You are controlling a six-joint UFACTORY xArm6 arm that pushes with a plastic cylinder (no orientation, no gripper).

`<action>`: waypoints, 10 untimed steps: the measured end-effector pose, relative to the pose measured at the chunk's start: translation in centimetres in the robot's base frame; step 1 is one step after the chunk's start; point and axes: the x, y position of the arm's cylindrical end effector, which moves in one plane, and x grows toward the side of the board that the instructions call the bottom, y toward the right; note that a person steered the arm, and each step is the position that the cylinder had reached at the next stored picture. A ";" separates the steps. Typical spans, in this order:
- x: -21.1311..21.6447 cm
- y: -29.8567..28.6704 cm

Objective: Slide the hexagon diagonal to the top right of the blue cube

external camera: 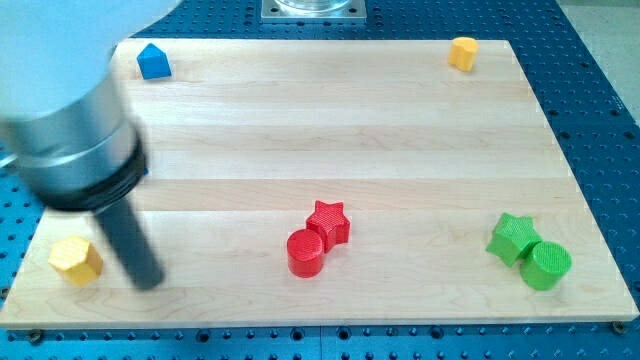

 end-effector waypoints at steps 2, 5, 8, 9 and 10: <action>0.1 -5.8; -5.4 -3.2; -8.4 -0.1; -8.5 0.4; -10.9 0.5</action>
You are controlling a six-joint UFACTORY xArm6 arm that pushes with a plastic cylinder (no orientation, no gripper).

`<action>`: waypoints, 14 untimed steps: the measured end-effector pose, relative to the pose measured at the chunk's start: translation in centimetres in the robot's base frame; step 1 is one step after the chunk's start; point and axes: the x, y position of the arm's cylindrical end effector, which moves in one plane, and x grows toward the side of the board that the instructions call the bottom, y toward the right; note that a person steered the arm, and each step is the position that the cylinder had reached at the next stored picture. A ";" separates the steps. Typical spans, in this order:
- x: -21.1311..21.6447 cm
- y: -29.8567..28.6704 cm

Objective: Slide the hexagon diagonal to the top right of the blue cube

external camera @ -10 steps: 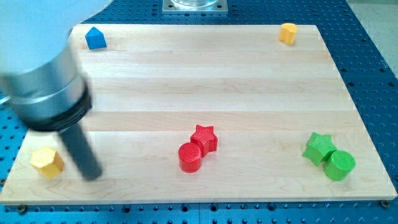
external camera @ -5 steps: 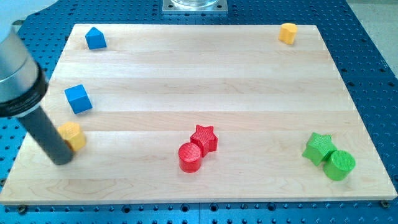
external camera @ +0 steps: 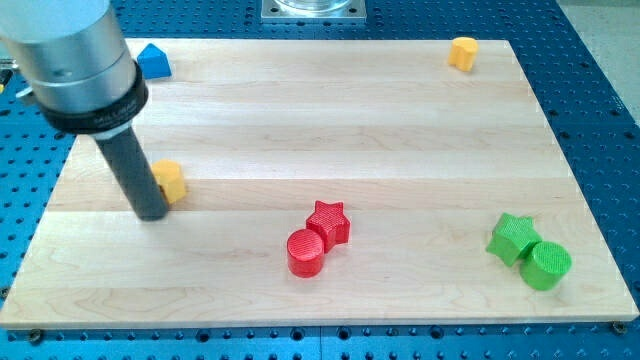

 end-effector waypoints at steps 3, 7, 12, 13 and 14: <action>-9.1 5.5; -9.3 3.2; -12.1 10.1; -12.5 9.9; -15.1 11.5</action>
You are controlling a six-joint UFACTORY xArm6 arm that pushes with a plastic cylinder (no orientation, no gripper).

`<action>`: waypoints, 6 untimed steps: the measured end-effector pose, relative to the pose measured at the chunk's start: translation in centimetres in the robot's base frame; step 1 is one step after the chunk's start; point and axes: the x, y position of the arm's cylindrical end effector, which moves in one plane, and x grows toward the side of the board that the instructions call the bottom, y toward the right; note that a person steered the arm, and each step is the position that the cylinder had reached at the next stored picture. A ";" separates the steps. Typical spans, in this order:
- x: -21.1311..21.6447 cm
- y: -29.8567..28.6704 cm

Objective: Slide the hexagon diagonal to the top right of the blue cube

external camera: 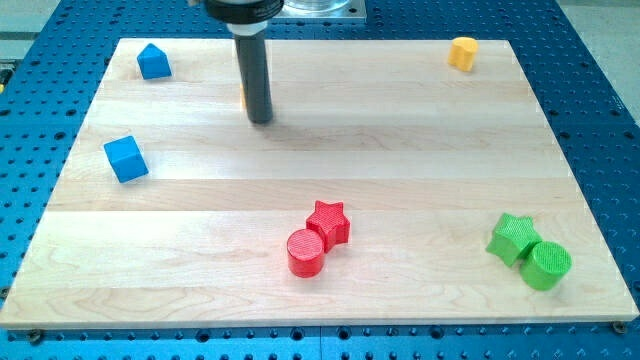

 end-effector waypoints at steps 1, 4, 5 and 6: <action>-1.5 1.9; 0.1 -1.0; 0.4 -1.0; 0.1 -1.0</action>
